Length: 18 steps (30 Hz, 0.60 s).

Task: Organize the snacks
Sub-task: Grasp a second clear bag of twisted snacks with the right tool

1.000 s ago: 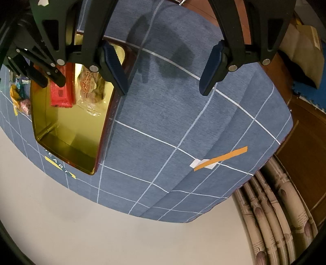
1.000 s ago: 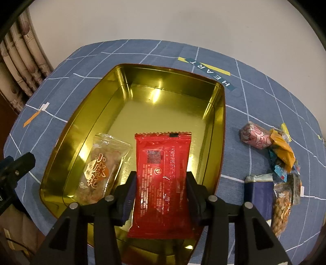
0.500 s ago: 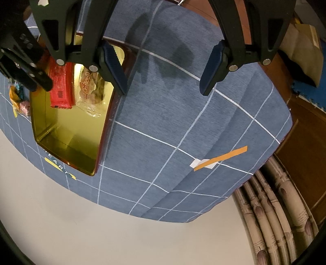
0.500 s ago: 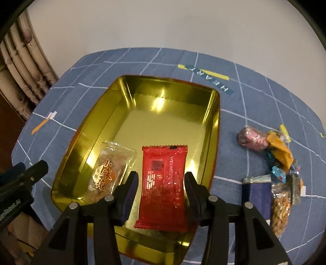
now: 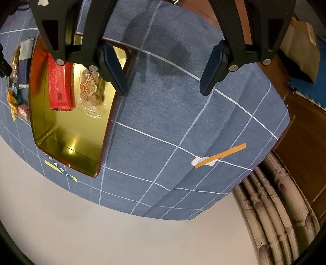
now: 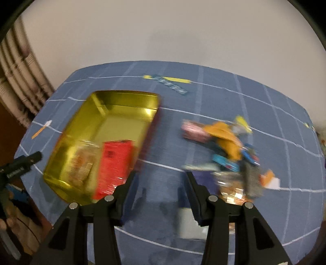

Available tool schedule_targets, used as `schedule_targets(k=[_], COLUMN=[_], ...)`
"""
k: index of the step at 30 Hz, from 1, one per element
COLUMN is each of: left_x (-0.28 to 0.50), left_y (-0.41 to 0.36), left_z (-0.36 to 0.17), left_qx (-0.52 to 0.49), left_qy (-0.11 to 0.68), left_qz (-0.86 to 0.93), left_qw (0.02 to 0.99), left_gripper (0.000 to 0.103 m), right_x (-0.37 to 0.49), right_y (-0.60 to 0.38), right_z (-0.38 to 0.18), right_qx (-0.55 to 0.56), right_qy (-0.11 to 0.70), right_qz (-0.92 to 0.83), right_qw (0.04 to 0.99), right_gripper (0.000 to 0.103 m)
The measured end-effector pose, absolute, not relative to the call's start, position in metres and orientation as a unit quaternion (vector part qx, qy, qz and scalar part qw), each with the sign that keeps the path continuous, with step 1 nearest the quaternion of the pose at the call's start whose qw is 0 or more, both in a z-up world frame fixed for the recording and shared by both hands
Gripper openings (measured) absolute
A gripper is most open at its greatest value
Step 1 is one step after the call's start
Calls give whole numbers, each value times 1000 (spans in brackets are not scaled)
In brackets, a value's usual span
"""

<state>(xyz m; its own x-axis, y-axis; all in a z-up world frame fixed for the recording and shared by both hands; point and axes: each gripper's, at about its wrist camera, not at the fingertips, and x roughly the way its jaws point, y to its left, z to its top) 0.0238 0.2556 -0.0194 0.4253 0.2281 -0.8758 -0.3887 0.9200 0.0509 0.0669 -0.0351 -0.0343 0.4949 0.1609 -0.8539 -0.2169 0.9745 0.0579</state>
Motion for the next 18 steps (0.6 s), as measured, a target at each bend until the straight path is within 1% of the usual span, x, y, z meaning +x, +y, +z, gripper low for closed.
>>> schedule_targets(k=[9, 18], left_x=[25, 19], left_y=[235, 211], left_z=[-17, -11], left_qx=[-45, -45], left_qy=[503, 509], left_qz=[174, 156], left_qw=[845, 845], left_gripper=[72, 72], right_x=[56, 62], right_y=[-121, -131], right_z=[-56, -77], right_qx=[-14, -23], right_qy=[515, 530], right_qz=[84, 107], right_qw=[853, 841], right_gripper=[48, 48])
